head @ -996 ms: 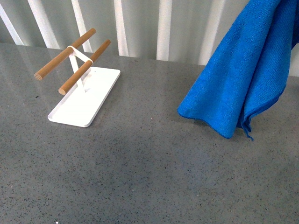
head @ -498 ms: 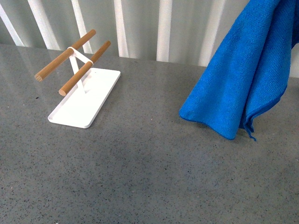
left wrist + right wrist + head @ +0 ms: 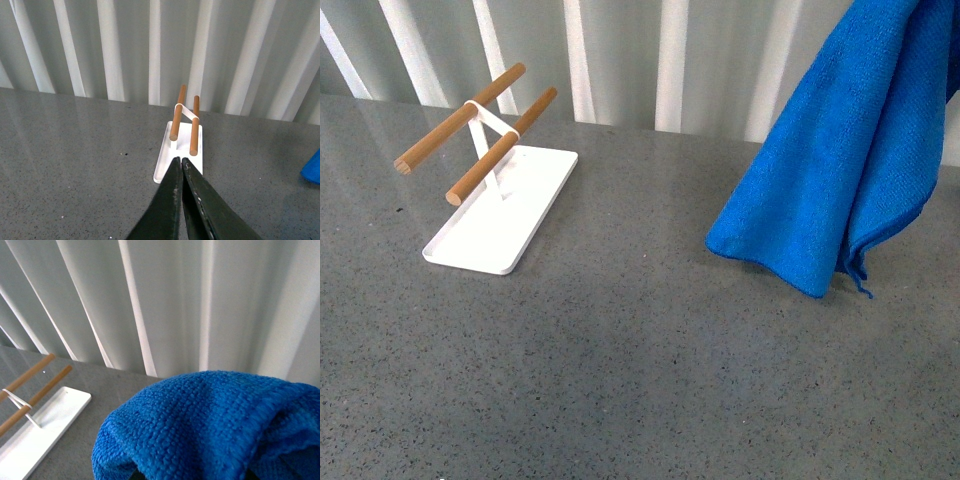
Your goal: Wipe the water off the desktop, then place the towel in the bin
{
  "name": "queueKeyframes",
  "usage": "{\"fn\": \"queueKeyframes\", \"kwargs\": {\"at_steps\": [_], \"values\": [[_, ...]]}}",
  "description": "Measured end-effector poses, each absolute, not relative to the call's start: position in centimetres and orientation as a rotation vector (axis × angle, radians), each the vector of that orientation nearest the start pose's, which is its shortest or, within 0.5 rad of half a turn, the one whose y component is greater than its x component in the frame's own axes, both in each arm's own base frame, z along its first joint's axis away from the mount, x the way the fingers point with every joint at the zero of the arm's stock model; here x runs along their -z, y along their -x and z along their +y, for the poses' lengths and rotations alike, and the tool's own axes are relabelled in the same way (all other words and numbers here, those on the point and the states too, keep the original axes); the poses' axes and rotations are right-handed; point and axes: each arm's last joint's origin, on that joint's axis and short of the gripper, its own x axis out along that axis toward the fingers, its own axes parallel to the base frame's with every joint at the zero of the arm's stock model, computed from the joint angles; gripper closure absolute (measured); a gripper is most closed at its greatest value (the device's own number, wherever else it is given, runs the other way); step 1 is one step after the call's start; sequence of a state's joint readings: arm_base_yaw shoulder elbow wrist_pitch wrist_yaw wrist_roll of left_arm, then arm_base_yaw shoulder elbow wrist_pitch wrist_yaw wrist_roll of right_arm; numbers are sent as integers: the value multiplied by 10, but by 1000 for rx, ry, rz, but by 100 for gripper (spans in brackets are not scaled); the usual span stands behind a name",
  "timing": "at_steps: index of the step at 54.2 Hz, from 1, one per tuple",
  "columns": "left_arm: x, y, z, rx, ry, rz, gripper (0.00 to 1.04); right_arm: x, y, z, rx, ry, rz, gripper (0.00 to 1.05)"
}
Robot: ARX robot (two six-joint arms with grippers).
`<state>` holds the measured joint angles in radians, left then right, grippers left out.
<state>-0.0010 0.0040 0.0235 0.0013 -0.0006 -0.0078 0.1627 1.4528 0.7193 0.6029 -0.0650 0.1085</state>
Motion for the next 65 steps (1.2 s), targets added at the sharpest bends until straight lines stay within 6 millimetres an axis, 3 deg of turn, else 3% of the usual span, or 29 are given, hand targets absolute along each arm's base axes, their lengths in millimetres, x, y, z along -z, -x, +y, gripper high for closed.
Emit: {"fn": "queueKeyframes", "kwargs": {"at_steps": [10, 16, 26, 36, 42, 51, 65], "values": [[-171, -96, 0, 0, 8, -20, 54, -210, -303, 37, -61, -64, 421, 102], [-171, -96, 0, 1, 7, -20, 36, -190, -304, 28, -36, -47, 498, 102], [-171, -96, 0, 1, 7, -20, 6, -126, -312, 11, 0, -10, 653, 102], [-171, -96, 0, 1, 6, -20, 7, -65, -314, 3, 3, -9, 820, 102], [-171, -96, 0, 1, 6, -20, 7, -46, -315, 3, 2, -14, 867, 102], [-171, -96, 0, 1, 6, -20, 7, -39, -321, 0, 16, -12, 859, 102], [-171, -96, 0, 1, 6, -20, 7, -39, -334, -20, 83, -3, 846, 102]]}}
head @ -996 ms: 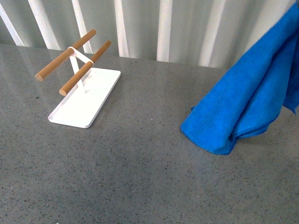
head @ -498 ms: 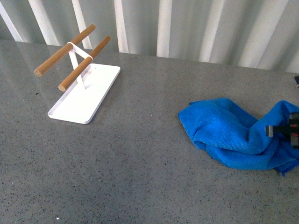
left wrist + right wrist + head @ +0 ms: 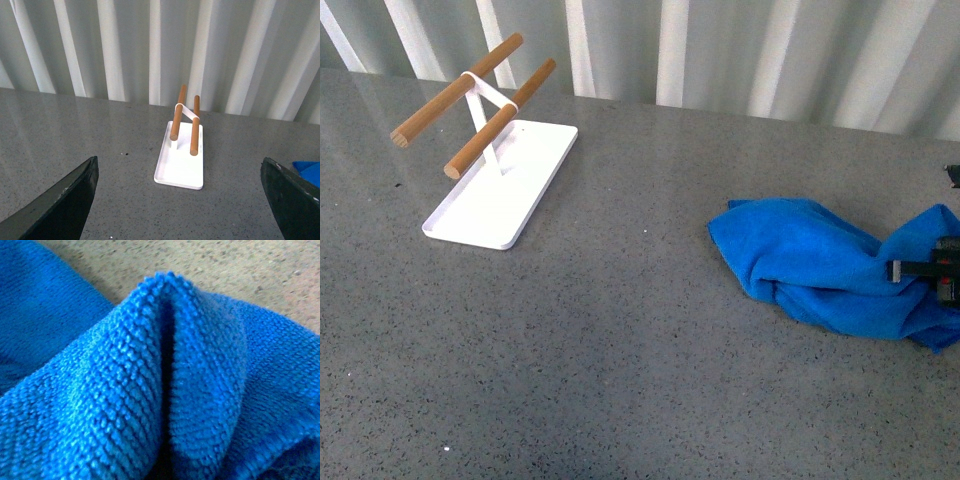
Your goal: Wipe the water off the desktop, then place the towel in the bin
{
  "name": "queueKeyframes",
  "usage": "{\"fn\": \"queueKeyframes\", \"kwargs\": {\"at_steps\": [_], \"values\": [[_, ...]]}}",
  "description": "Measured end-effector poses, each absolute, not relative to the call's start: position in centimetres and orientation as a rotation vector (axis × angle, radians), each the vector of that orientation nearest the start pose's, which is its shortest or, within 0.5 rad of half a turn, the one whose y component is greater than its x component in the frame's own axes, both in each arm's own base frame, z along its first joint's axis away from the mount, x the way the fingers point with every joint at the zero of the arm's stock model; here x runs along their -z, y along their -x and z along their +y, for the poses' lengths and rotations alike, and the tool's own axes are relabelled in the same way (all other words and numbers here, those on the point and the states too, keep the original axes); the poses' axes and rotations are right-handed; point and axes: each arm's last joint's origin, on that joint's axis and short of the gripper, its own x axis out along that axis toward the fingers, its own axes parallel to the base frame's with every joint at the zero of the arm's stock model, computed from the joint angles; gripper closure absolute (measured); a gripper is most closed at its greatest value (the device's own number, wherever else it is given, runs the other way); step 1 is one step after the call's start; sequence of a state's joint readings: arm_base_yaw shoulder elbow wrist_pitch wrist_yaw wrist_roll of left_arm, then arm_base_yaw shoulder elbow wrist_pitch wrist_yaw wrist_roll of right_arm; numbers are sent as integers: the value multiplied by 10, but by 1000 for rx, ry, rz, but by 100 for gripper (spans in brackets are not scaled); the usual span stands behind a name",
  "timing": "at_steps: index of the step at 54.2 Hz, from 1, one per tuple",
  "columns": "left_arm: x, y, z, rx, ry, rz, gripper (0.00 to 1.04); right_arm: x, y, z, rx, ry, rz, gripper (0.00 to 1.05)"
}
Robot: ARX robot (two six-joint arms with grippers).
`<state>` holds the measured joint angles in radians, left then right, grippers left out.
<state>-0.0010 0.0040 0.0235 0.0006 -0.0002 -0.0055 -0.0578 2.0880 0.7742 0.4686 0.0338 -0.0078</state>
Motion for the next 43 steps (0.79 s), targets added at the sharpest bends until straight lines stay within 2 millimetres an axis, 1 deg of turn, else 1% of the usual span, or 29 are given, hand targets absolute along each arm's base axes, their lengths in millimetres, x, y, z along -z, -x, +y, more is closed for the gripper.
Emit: {"fn": "queueKeyframes", "kwargs": {"at_steps": [10, 20, 33, 38, 43], "values": [[-171, -96, 0, 1, 6, -20, 7, -40, -355, -25, 102, 31, 819, 102], [-171, -96, 0, 1, 6, -20, 7, -37, -387, -15, 99, 84, 780, 102], [-171, -96, 0, 1, 6, -20, 7, -32, -432, 10, 56, 133, 733, 102], [-171, -96, 0, 0, 6, -20, 7, -32, -453, 28, -5, 130, 708, 102], [-171, -96, 0, 1, 5, -20, 7, -34, -466, 43, -59, 118, 688, 102]]}}
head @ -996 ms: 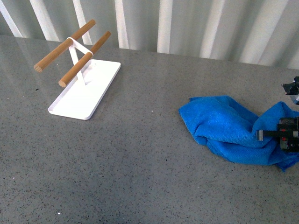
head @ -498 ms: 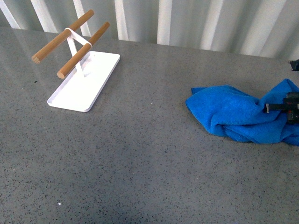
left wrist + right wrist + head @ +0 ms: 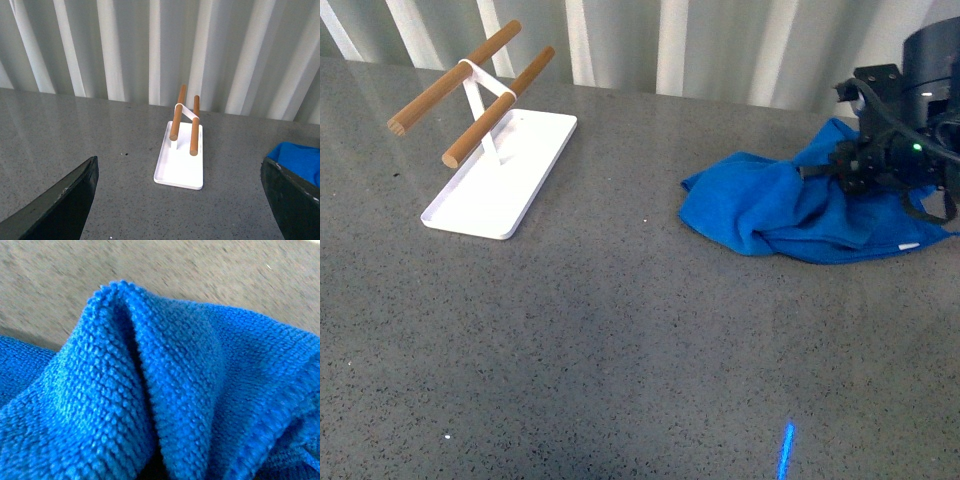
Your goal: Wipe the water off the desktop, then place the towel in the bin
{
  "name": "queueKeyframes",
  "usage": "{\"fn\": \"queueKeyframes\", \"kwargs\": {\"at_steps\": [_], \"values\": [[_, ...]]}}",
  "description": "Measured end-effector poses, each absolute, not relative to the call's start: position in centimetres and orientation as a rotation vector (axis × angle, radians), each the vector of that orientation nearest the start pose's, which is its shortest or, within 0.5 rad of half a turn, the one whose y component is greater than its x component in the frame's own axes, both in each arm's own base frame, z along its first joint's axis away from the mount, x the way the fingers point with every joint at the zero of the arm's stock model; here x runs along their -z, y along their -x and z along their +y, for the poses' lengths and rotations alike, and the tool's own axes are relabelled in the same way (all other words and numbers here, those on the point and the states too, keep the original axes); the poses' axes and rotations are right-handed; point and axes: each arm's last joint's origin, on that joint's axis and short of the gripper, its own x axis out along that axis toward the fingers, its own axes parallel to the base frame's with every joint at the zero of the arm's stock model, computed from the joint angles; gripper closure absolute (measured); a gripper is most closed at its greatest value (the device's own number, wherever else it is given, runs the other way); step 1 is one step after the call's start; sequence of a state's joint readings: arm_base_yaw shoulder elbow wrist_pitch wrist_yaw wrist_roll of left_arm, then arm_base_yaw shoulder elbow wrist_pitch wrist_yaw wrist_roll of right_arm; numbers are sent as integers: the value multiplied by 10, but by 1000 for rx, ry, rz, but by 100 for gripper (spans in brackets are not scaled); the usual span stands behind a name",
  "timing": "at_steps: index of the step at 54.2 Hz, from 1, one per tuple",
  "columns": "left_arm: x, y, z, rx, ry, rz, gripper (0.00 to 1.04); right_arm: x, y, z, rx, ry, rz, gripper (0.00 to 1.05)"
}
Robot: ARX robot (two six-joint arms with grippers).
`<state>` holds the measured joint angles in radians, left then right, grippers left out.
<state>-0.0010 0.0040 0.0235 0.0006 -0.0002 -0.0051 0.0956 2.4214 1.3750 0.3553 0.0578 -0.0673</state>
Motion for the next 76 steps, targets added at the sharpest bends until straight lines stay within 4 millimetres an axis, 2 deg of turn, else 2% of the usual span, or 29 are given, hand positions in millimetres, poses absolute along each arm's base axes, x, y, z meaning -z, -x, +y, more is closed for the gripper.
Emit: {"fn": "queueKeyframes", "kwargs": {"at_steps": [5, 11, 16, 24, 32, 41, 51, 65, 76], "values": [[-171, -96, 0, 1, 5, -20, 7, -37, -474, 67, -140, 98, 670, 102], [-171, -96, 0, 0, 5, -20, 7, -39, -470, 92, -241, 70, 669, 102], [-171, -96, 0, 1, 5, -20, 7, -38, -455, 113, -346, 48, 690, 102], [-171, -96, 0, 1, 5, -20, 7, -39, -425, 119, -425, 38, 744, 102], [-171, -96, 0, 0, 5, -20, 7, -46, -393, 97, -430, 38, 791, 102], [-171, -96, 0, 1, 5, -20, 7, -51, -359, 46, -377, 28, 839, 102], [-171, -96, 0, 1, 5, -20, 7, -50, -333, 6, -318, 18, 872, 102], [-171, -96, 0, 1, 5, -20, 7, -54, -320, -33, -251, 23, 872, 102], [-171, -96, 0, 1, 5, -20, 7, -66, -322, -47, -217, 42, 841, 102]]}}
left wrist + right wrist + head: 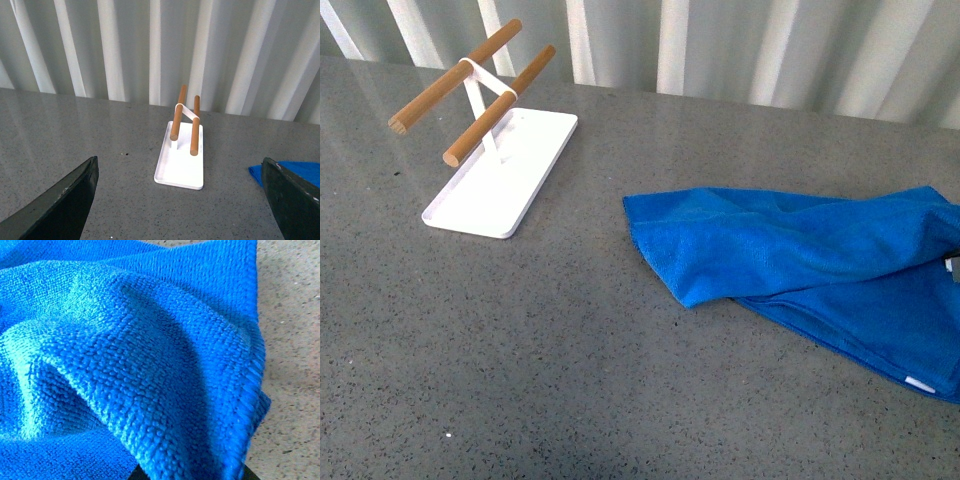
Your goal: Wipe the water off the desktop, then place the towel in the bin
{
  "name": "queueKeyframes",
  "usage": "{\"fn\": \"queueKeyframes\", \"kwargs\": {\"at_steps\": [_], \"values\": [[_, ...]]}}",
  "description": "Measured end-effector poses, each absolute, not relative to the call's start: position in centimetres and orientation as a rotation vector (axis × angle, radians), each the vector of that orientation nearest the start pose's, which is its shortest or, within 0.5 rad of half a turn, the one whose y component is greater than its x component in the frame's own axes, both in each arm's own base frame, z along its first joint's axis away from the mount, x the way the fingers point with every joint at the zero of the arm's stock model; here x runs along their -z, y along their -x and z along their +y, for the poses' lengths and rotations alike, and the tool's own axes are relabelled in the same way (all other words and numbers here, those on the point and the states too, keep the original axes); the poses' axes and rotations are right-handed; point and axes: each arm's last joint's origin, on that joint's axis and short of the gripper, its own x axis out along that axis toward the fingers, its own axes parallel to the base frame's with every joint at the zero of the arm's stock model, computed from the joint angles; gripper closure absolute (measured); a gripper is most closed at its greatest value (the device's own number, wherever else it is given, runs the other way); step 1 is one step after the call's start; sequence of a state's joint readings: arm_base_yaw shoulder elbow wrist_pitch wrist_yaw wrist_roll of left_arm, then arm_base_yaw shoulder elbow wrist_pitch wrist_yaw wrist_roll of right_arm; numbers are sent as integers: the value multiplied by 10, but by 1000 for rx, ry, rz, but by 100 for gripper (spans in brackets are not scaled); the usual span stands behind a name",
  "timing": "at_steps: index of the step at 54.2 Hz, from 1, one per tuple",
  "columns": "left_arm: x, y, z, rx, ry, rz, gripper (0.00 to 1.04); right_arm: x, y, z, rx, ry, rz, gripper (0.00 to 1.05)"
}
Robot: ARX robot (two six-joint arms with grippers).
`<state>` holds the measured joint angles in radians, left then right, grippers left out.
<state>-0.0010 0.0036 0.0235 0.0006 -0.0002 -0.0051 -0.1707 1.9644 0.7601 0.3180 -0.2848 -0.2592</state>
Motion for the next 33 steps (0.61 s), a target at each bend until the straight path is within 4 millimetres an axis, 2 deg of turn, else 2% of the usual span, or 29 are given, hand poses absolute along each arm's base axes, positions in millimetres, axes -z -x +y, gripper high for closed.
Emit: {"fn": "queueKeyframes", "kwargs": {"at_steps": [17, 27, 33], "values": [[-171, -96, 0, 0, 5, -20, 7, -96, -345, -58, -164, 89, 764, 102], [-171, -96, 0, 1, 5, -20, 7, -122, -358, -68, -121, 105, 705, 102], [-171, -96, 0, 1, 5, -20, 7, -144, -363, -72, -104, 110, 658, 102]]}}
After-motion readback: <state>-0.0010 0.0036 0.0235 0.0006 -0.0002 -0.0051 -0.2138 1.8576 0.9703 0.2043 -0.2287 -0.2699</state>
